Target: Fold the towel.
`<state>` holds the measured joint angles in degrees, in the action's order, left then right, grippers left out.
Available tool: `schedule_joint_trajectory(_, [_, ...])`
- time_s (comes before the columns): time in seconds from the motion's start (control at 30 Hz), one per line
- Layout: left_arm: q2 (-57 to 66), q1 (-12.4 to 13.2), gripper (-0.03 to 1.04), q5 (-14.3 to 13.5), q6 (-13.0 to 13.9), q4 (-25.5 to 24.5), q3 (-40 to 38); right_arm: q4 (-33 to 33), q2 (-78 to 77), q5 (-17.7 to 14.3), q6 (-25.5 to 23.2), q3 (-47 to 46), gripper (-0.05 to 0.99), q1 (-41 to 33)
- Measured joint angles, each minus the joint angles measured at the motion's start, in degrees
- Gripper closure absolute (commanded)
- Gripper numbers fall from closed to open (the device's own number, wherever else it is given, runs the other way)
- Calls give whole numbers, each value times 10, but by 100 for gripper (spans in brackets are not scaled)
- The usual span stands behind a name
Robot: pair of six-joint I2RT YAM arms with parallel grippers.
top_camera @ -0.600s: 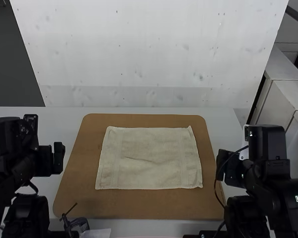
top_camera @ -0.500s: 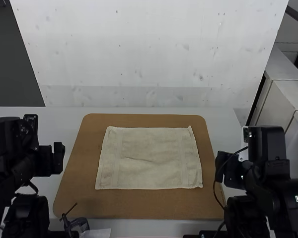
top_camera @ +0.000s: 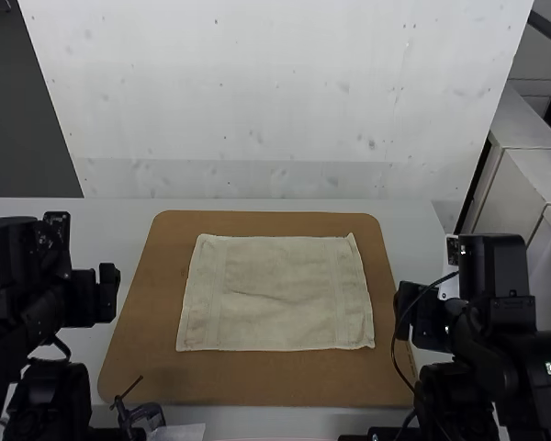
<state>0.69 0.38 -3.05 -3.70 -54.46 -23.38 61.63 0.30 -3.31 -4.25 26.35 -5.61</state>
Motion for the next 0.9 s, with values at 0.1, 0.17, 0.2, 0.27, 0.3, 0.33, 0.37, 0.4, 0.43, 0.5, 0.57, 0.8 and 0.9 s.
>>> schedule_joint_trajectory(0.1, [0, 0, 3, 0, 0, 0, 0, 0, 0, 1, 0, 0, -3, 0])
schedule_joint_trajectory(0.17, [0, 0, 3, 0, -1, 0, 0, 2, 0, 1, 0, 0, -3, 0])
schedule_joint_trajectory(0.2, [0, 0, 3, 0, -2, 0, 0, 4, 0, 1, 0, 0, -3, -2])
schedule_joint_trajectory(0.27, [5, 0, 3, 0, -2, -1, -1, 6, 0, 1, 0, 0, -2, -9])
schedule_joint_trajectory(0.3, [27, 0, 3, 7, -7, -2, -7, 5, 3, 2, 0, 0, -2, -13])
schedule_joint_trajectory(0.33, [60, 0, 3, 15, -11, -2, -17, 2, 11, 4, -1, 0, -2, -16])
schedule_joint_trajectory(0.37, [100, 0, 3, 23, -16, 1, -33, -6, 33, 5, -3, 0, -2, -19])
schedule_joint_trajectory(0.4, [155, 0, 3, 28, -20, 5, -47, -18, 52, 5, -4, 0, -2, -21])
schedule_joint_trajectory(0.43, [191, -1, 3, 32, -22, 16, -57, -34, 86, 5, -5, 1, -2, -22])
schedule_joint_trajectory(0.5, [255, -6, 3, 38, -26, 44, -72, -71, 152, 5, -7, 3, 0, -22])
schedule_joint_trajectory(0.57, [296, -9, 3, 44, -28, 57, -84, -106, 207, 5, -7, 4, 4, -21])
schedule_joint_trajectory(0.8, [468, -19, 3, 46, -28, 125, -123, -220, 414, 14, -7, 42, -3, -18])
schedule_joint_trajectory(0.9, [551, -19, 3, 46, -37, 160, -126, -259, 519, 19, -7, 73, -3, -17])
